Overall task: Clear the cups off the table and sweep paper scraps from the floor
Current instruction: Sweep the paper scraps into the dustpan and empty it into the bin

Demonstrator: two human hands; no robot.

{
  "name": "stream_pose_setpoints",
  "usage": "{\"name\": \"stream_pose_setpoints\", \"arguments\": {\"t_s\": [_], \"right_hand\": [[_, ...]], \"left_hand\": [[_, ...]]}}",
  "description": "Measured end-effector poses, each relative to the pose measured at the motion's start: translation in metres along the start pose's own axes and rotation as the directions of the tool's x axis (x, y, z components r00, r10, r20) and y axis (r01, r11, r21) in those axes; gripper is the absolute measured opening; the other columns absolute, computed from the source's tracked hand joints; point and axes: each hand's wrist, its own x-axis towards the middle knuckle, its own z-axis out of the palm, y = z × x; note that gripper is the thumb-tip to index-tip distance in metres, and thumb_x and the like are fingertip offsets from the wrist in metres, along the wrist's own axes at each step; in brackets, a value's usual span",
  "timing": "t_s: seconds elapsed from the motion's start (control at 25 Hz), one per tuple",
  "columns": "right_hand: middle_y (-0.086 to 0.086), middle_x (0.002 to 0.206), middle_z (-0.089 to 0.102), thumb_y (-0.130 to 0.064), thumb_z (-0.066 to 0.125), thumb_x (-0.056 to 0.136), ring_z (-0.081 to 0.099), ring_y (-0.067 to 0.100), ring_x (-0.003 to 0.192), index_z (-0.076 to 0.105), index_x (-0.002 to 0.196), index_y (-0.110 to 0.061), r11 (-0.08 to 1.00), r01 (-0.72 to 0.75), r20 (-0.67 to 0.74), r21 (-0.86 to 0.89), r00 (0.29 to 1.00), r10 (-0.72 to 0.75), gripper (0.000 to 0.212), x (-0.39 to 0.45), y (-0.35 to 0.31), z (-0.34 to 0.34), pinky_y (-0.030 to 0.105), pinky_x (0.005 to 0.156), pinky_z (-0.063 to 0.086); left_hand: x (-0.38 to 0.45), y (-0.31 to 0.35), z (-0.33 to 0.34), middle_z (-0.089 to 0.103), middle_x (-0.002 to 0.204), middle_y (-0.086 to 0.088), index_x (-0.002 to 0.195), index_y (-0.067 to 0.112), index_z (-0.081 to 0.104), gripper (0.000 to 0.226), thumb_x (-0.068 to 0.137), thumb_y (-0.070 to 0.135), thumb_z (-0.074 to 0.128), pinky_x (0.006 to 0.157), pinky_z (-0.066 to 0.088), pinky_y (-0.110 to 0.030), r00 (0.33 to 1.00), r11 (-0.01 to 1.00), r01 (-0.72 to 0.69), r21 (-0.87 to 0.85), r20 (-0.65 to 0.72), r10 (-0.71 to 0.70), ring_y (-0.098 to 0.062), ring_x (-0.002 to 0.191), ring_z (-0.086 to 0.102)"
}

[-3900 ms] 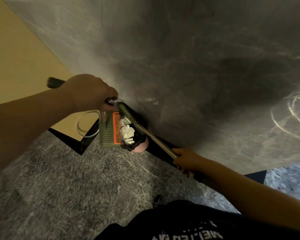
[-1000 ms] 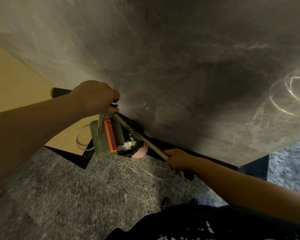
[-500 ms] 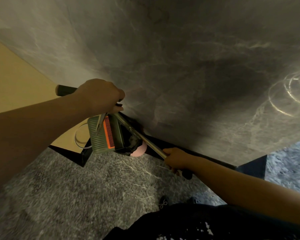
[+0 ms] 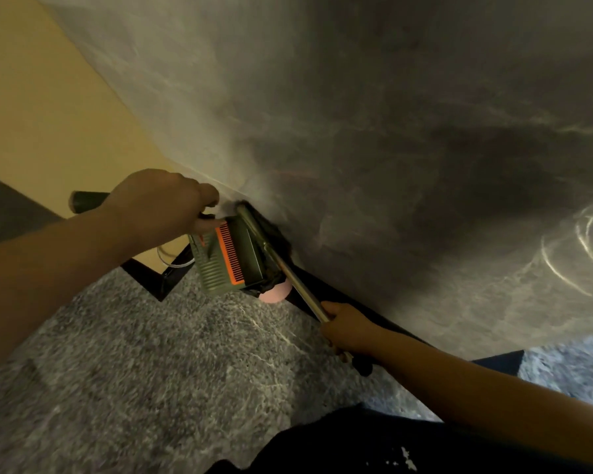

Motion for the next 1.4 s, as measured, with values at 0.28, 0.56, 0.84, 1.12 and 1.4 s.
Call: {"name": "stream_pose_setpoints", "arguments": {"t_s": [0.28,0.56,0.84,1.12,1.4], "right_hand": [[0.003,0.07,0.051,-0.002,0.05,0.087,0.047,0.012,0.053,0.058,0.105,-0.019,0.999,0.042,-0.013,0.021,0.999,-0.042,0.026,-0.02,-0.029,0.062,0.016,0.04,0.041],[0.01,0.068,0.052,-0.005,0.052,0.088,0.047,0.008,0.036,0.054,0.123,-0.006,0.993,0.048,0.069,-0.109,0.997,-0.041,0.035,-0.03,-0.052,0.155,0.021,0.038,0.041],[0.008,0.061,0.048,-0.002,0.052,0.09,0.045,0.011,0.039,0.053,0.092,-0.004,0.947,0.069,0.203,-0.314,0.979,-0.004,0.003,-0.028,-0.056,0.24,0.022,0.039,0.04],[0.007,0.054,0.051,0.001,0.05,0.091,0.046,0.016,0.04,0.054,0.097,-0.007,0.87,0.116,0.361,-0.479,0.93,0.075,0.011,-0.008,-0.056,0.296,0.024,0.039,0.04],[0.011,0.058,0.054,-0.002,0.053,0.089,0.052,0.02,0.045,0.06,0.109,-0.011,0.721,0.221,0.512,-0.656,0.833,0.211,0.023,0.035,-0.072,0.324,0.024,0.041,0.042]], "left_hand": [[-0.109,-0.025,0.006,0.071,0.1,-0.004,0.123,0.02,0.06,0.047,0.09,0.052,0.056,0.062,0.052,-0.033,0.982,0.977,0.188,-0.103,0.0,-0.189,-0.028,0.083,0.067],[-0.255,-0.019,0.039,0.068,0.077,-0.015,0.098,0.008,0.068,0.036,0.081,0.039,0.071,0.054,0.05,-0.036,0.871,0.826,0.471,-0.31,0.012,-0.491,-0.036,0.066,0.064],[-0.381,0.037,0.106,0.066,0.084,-0.003,0.09,0.023,0.058,0.032,0.084,0.054,0.063,0.059,0.047,-0.032,0.584,0.448,0.794,-0.411,0.308,-0.751,-0.031,0.078,0.063],[-0.459,0.131,0.163,0.07,0.09,-0.007,0.096,0.021,0.062,0.033,0.085,0.052,0.062,0.062,0.047,-0.032,0.227,0.003,0.914,-0.406,0.503,-0.834,-0.031,0.084,0.065],[-0.467,0.219,0.214,0.07,0.089,-0.001,0.101,0.021,0.062,0.036,0.087,0.054,0.06,0.061,0.053,-0.033,-0.175,-0.454,0.849,-0.27,0.667,-0.725,-0.027,0.078,0.065]]}}
